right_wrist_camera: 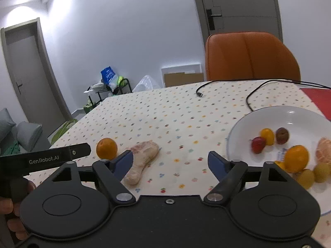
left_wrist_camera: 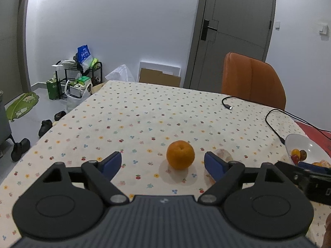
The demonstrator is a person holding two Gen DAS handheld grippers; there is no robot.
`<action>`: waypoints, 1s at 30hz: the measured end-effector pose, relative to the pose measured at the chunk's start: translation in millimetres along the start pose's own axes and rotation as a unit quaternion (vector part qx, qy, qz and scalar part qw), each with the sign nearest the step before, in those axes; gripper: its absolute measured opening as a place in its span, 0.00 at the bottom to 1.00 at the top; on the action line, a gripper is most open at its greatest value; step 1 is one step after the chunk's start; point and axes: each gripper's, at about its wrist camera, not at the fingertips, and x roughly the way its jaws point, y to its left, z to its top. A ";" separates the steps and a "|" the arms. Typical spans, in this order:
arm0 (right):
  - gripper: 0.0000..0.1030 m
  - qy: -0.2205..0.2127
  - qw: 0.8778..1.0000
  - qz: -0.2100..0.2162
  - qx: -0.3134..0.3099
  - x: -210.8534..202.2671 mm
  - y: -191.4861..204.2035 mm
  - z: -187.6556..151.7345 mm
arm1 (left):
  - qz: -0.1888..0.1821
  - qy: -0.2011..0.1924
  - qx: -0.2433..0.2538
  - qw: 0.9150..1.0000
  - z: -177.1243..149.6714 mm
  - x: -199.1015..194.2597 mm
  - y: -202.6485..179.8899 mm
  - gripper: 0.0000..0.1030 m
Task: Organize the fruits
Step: 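Move both open tools back toward the remaining orange and peeled pomelo piece, then grasp the orange with the left tool while the right tool grasps the peeled pomelo piece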
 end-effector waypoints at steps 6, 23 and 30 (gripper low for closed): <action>0.71 0.023 1.000 0.009 -0.015 17.1 13.8 4.0 | -0.002 0.009 -0.015 1.000 3.0 7.9 10.3 0.82; 0.57 0.083 0.996 0.031 -0.023 64.4 42.0 5.3 | -0.010 0.032 -0.044 0.998 2.3 23.5 33.6 0.76; 0.57 0.086 0.995 0.036 -0.031 76.8 48.4 3.1 | -0.008 0.035 -0.054 0.998 0.6 27.3 42.7 0.76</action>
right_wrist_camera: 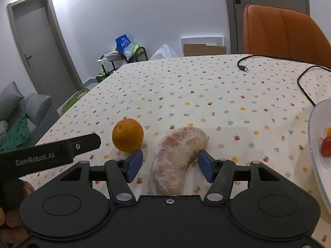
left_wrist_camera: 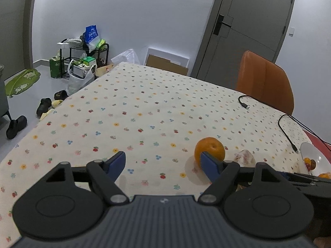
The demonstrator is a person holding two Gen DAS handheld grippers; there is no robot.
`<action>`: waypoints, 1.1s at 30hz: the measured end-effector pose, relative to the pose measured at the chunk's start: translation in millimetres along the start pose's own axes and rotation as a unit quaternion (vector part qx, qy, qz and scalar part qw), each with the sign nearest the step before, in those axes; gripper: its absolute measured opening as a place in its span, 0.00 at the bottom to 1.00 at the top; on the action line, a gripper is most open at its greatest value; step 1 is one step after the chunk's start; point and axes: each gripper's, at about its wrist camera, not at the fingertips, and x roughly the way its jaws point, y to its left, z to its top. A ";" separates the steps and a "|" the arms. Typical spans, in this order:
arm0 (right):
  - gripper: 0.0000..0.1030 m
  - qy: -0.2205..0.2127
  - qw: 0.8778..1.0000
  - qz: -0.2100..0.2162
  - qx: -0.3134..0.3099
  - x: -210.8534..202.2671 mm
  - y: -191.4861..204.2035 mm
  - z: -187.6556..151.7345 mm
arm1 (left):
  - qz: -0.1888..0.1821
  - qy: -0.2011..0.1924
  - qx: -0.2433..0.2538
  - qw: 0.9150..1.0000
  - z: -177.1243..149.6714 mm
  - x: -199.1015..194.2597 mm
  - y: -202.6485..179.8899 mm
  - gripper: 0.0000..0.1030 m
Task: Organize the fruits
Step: 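Grasp the orange with the left tool while the right tool grasps the peeled pomelo piece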
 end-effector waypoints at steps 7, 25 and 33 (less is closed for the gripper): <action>0.51 -0.009 1.000 -0.005 0.005 7.8 -1.2 5.6 | -0.001 0.003 -0.002 1.000 1.0 4.0 2.0 0.76; 0.35 -0.030 0.999 -0.023 0.010 -12.1 -22.9 6.9 | 0.002 -0.004 0.055 0.998 4.0 8.3 -37.7 0.76; 0.35 -0.037 0.999 -0.018 0.033 -18.6 -35.8 10.0 | 0.007 -0.005 0.062 0.998 5.9 20.8 -51.4 0.72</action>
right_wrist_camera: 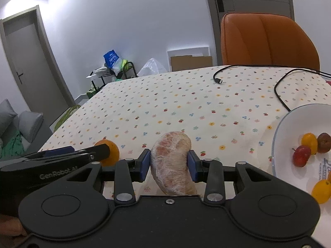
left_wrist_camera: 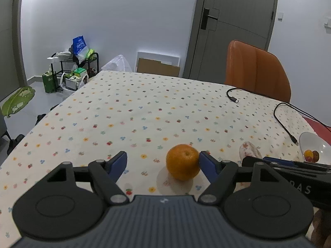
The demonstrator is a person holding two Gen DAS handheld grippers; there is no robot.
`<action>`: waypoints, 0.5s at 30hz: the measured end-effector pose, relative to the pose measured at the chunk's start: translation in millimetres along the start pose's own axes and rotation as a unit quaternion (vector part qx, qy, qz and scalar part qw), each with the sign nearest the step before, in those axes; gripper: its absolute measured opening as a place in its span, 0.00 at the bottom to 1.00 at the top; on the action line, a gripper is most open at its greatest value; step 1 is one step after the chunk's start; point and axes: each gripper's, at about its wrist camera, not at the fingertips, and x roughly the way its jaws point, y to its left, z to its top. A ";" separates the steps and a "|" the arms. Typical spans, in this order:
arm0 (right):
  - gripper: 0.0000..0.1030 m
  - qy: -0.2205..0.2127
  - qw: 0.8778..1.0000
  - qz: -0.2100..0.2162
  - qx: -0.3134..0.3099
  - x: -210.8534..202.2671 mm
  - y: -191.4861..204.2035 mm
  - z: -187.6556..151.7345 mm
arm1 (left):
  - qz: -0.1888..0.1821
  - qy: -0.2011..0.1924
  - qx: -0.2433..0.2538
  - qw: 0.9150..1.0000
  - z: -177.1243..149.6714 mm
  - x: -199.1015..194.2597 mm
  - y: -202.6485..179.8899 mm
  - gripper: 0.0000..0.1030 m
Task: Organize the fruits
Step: 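Grasp the orange with the left tool while the right tool grasps the peeled pomelo piece, then carry the pomelo piece over the white plate and open the right tool while the left tool holds the orange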
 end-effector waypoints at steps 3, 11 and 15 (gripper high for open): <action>0.35 -0.002 1.000 -0.004 0.006 -1.8 -4.6 1.2 | -0.001 0.004 0.006 1.000 1.8 3.4 -6.5 0.69; 0.35 -0.018 1.000 -0.003 0.016 -11.6 -13.5 7.0 | -0.002 0.029 0.000 1.000 -5.8 20.4 -14.8 0.46; 0.35 -0.022 1.000 -0.002 0.014 -13.8 -13.6 7.9 | 0.001 0.027 -0.004 1.000 -3.5 17.7 -17.1 0.40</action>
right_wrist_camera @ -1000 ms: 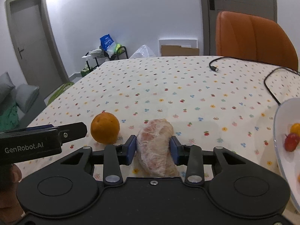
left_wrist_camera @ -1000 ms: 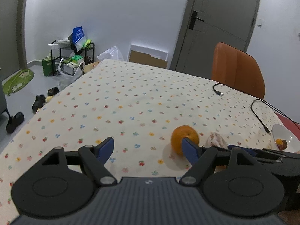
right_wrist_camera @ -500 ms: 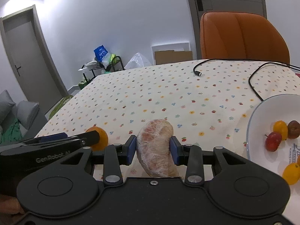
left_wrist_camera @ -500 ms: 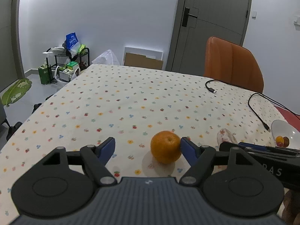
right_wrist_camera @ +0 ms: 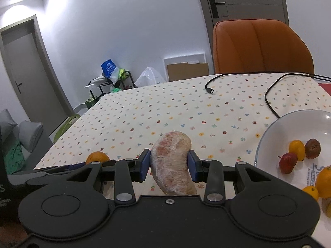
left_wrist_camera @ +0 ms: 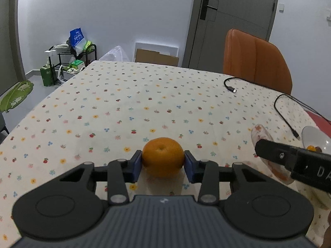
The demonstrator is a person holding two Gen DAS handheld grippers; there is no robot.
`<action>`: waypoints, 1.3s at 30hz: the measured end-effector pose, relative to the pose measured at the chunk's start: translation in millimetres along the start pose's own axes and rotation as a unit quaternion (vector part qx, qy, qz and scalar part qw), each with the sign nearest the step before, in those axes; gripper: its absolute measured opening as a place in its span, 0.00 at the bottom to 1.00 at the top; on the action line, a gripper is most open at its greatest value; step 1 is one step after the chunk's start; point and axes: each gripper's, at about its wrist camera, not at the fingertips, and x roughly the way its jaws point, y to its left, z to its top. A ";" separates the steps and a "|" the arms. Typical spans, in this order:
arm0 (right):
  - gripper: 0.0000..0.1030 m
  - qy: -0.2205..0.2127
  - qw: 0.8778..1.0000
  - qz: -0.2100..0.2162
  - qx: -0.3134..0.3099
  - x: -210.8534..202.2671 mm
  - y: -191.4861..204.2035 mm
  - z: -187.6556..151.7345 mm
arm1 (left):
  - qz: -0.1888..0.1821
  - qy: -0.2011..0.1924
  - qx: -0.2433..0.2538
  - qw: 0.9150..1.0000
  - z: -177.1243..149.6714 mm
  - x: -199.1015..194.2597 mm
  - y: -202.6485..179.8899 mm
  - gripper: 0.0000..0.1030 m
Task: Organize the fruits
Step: 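Carry the pomelo piece over the white plate and open the right tool while the left tool holds the orange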
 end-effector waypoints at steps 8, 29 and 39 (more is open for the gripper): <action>0.35 -0.021 1.000 0.003 -0.011 -10.7 4.8 3.6 | 0.016 -0.016 0.006 1.000 4.2 -17.4 1.3 0.40; 0.35 -0.073 0.997 0.011 -0.021 -63.3 4.5 9.9 | -0.005 -0.070 0.002 0.998 13.0 -75.1 -14.1 0.40; 0.35 -0.087 0.996 -0.025 -0.012 -91.9 -29.3 8.1 | -0.042 -0.077 0.017 0.996 10.4 -79.1 -52.2 0.40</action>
